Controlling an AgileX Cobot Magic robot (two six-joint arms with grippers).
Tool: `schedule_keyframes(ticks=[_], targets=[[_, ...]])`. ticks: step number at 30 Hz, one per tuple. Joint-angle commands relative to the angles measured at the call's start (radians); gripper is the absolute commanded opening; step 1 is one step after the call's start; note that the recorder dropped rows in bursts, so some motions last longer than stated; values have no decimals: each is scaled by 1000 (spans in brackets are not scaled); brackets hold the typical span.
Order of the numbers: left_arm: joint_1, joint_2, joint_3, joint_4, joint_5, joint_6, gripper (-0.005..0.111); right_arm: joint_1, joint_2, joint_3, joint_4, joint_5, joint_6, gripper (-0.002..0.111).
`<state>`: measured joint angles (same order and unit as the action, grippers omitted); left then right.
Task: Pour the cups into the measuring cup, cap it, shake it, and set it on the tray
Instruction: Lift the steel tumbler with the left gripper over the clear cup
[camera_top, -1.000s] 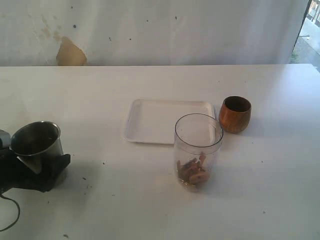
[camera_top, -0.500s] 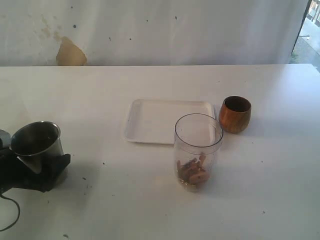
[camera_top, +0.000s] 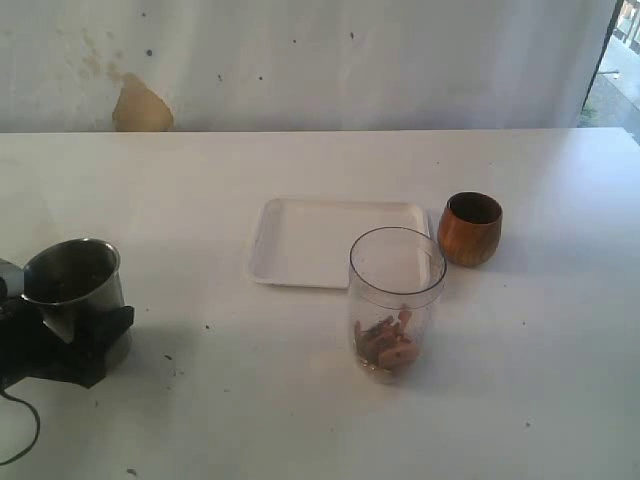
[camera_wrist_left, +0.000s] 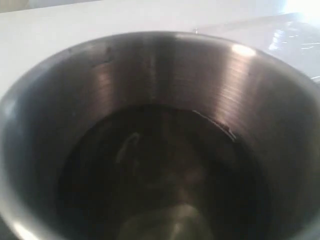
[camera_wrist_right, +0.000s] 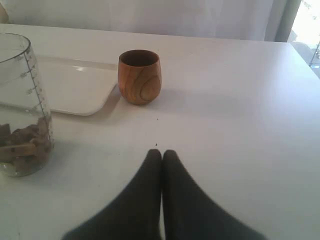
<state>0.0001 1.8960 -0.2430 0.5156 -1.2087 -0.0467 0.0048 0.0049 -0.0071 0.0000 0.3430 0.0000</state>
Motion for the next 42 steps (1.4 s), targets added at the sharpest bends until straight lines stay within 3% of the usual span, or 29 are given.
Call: schedule_keyframes(ticks=[1, 7, 15, 23, 31, 37, 42], targets=[[-3, 2, -3, 24, -12, -1, 4, -5, -5, 7, 0, -1, 5, 0], [-3, 2, -10, 38, -12, -70, 1, -5, -5, 7, 0, -1, 5, 0], [-3, -58, -50, 171, -12, -94, 0, -5, -5, 7, 0, -1, 5, 0], [-16, -210, -210, 316, -12, -425, 0, -5, -5, 7, 0, -1, 5, 0], [-265, -271, -444, 367, 346, -533, 0, -5, -5, 7, 0, -1, 5, 0], [-356, -271, -552, 367, 384, -592, 0, -5, -5, 7, 0, -1, 5, 0], [-435, -262, -646, 367, 518, -603, 0, -5, -5, 7, 0, -1, 5, 0]])
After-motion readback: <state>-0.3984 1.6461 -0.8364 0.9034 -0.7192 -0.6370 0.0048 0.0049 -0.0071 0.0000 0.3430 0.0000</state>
